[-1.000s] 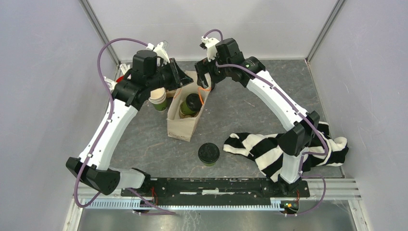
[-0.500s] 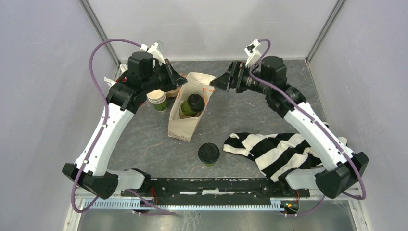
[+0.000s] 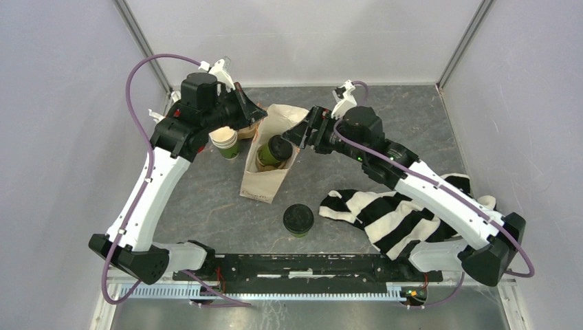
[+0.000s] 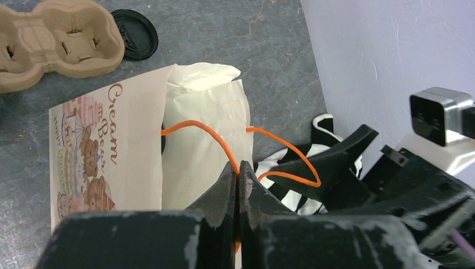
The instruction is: Pack the takeout coffee
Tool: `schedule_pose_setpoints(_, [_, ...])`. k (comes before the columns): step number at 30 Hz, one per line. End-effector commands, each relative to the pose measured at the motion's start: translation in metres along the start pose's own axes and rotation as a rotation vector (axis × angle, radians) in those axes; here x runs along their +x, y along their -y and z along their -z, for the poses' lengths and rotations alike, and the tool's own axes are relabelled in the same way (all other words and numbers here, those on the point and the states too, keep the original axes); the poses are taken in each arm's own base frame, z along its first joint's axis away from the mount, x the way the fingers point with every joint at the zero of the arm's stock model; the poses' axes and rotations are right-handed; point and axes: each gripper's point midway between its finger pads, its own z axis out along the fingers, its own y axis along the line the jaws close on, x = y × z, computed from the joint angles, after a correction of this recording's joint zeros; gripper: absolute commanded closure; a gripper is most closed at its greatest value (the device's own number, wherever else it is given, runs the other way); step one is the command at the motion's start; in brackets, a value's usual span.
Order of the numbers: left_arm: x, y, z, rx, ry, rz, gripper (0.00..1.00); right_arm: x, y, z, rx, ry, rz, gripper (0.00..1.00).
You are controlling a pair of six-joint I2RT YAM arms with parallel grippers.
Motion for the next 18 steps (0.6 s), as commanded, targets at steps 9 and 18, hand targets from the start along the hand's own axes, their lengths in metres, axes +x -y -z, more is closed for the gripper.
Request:
schedule_pose_setpoints(9, [-0.016,0.008,0.014,0.02,0.067,-0.048,0.98,-0.065,0.007,-0.037,0.206,0.264,0.269,0.43])
schedule_pose_setpoints(18, [-0.006,-0.01,0.028,-0.058,0.097,0.038,0.98,-0.104,-0.009,-0.029,0.152,0.345,0.51,0.98])
